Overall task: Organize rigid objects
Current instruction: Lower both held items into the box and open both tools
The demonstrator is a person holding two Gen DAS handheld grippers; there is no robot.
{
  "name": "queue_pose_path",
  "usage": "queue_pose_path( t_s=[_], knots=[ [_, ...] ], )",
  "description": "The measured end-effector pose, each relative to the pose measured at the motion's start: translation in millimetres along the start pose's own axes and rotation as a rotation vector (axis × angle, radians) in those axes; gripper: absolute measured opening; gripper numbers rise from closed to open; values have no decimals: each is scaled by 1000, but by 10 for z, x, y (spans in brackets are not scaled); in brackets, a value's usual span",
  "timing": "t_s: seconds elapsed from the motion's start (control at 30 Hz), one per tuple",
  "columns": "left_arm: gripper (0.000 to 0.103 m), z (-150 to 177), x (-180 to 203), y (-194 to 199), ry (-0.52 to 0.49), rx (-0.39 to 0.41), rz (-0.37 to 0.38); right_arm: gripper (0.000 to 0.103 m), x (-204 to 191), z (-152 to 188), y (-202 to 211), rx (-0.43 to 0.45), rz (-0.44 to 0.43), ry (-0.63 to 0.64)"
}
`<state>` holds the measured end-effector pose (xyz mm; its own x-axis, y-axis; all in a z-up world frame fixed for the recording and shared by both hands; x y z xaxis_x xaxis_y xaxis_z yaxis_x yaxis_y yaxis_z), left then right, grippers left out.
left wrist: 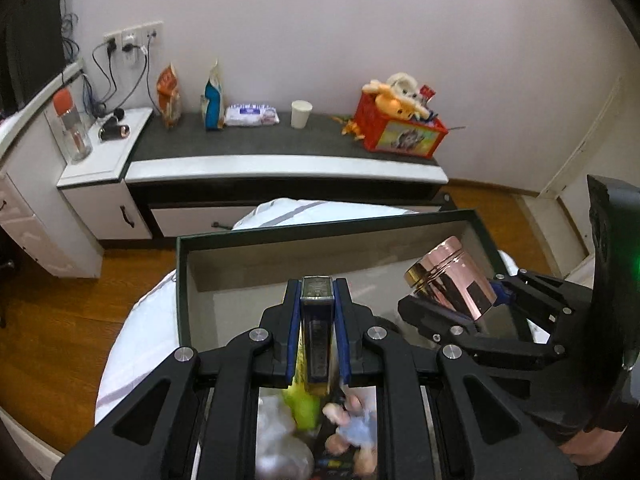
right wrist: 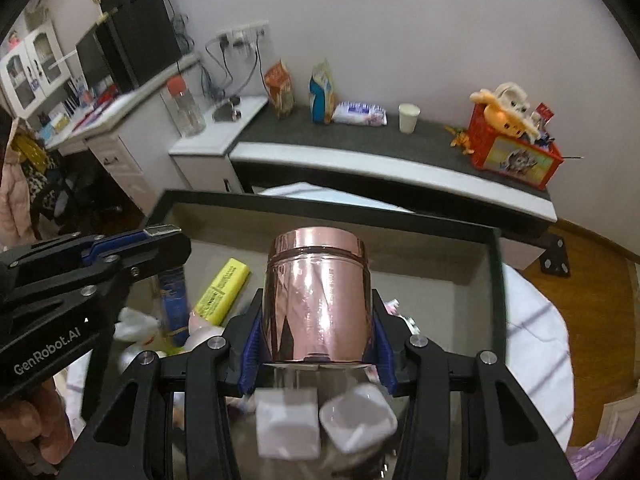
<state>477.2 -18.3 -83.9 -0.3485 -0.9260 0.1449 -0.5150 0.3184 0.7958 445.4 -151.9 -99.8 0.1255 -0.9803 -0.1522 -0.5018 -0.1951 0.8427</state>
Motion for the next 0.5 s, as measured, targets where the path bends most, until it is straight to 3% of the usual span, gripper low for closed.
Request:
queue_pose_path(
  t_s=[0.23, 0.27, 0.3, 0.33, 0.37, 0.4, 0.5],
  knots=[
    [18, -27, -6, -173, -11, -51, -27, 48, -14, -8, -219, -52, 27, 14],
    [29, -24, -1, -172, -12, -50, -34, 48, -16, 11, -207, -44, 30, 18],
    [52, -23, 0, -154, -13, -46, -42, 50, -8, 5, -187, -41, 29, 14],
    [66, -9, -6, -115, -12, -35, -54, 61, 8, 7, -156, -36, 28, 4],
    [86, -6, -9, -56, -10, -13, -72, 81, 10, -4, -146, -30, 28, -3],
    [96, 0, -6, 5, -9, 8, -86, 84, 22, 0, -90, -9, 28, -14],
    [101, 9, 16, 156, -13, 32, -92, 84, 40, -2, 25, 18, 26, -33]
  ],
)
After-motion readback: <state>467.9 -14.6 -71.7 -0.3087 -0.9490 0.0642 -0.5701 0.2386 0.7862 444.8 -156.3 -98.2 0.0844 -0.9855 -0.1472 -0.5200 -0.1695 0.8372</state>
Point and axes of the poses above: each gripper's, at about its wrist camera, not at the fingertips, and y roughly against the way its jaws point, x to its right, z to its underside, the point moved 1 cm from there along -y, roughly the way its jaws point, and after that the axes turned 7 degrees about -y, right-handed, at the moved point
